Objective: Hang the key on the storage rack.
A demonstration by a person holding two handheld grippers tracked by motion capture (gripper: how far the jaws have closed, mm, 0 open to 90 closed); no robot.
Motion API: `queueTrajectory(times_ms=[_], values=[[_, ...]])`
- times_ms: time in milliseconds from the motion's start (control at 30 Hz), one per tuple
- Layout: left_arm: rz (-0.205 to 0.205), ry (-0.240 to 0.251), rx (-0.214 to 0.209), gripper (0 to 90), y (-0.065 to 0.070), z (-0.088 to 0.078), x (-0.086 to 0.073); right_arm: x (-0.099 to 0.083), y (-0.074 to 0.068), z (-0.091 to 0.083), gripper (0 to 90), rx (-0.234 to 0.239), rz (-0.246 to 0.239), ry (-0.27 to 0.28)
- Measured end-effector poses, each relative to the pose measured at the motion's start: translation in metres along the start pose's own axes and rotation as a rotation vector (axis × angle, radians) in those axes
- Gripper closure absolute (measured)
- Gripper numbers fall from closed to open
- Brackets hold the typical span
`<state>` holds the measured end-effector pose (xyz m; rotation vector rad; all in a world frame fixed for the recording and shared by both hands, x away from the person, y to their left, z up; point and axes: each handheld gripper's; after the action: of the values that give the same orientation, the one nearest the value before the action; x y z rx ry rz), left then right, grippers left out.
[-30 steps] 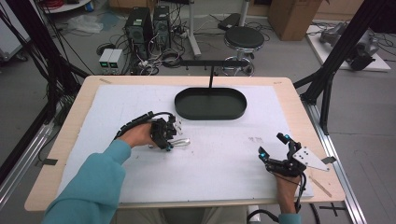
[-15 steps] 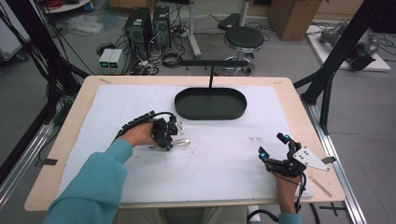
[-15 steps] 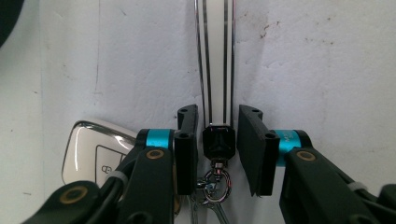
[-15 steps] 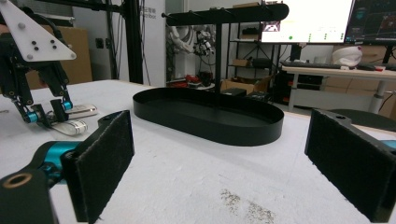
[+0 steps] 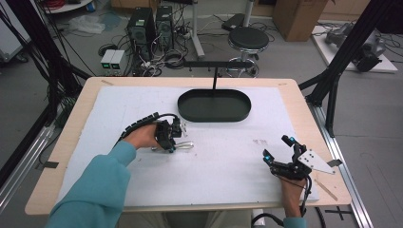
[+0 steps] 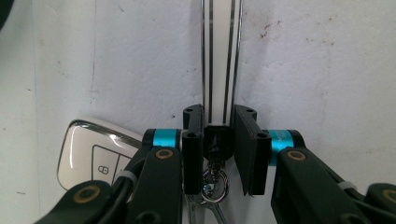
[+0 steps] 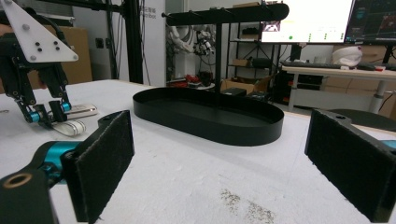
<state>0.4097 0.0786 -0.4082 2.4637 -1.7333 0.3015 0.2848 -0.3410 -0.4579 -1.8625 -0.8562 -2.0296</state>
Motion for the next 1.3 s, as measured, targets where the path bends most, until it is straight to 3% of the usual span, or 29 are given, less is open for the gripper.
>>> queueTrajectory(times_ms=[267,467,700,867,1167,1300], values=[[0.01,0.021,0.008,74.0,0.0,-0.002,0.001,0.0,0.0,0.0,7.5,0.0,0.0,0.0],[0.007,0.102,0.024,74.0,-0.004,-0.012,-0.002,0.0,0.0,0.0,7.5,0.001,0.002,0.002],[-0.056,0.227,0.027,74.0,-0.012,-0.026,-0.008,0.0,0.0,0.0,7.5,-0.001,-0.002,0.0],[-0.118,0.336,0.006,74.0,-0.016,-0.035,-0.01,0.0,0.0,0.0,7.5,-0.001,-0.005,0.002],[-0.182,0.493,-0.007,74.1,-0.022,-0.046,-0.013,0.0,0.0,0.0,7.5,0.0,-0.006,-0.001],[-0.222,0.56,-0.034,74.1,-0.027,-0.049,-0.015,0.0,0.0,0.0,7.5,0.0,-0.005,-0.001]])
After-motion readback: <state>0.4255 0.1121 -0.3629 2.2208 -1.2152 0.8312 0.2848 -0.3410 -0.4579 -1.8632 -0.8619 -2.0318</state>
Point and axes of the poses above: each handheld gripper's, and its own axes: z roughly forward along the jaws, x roughly out of its top, y roughly to its right, and after that the axes turned 14 degrees about -z, right-handed
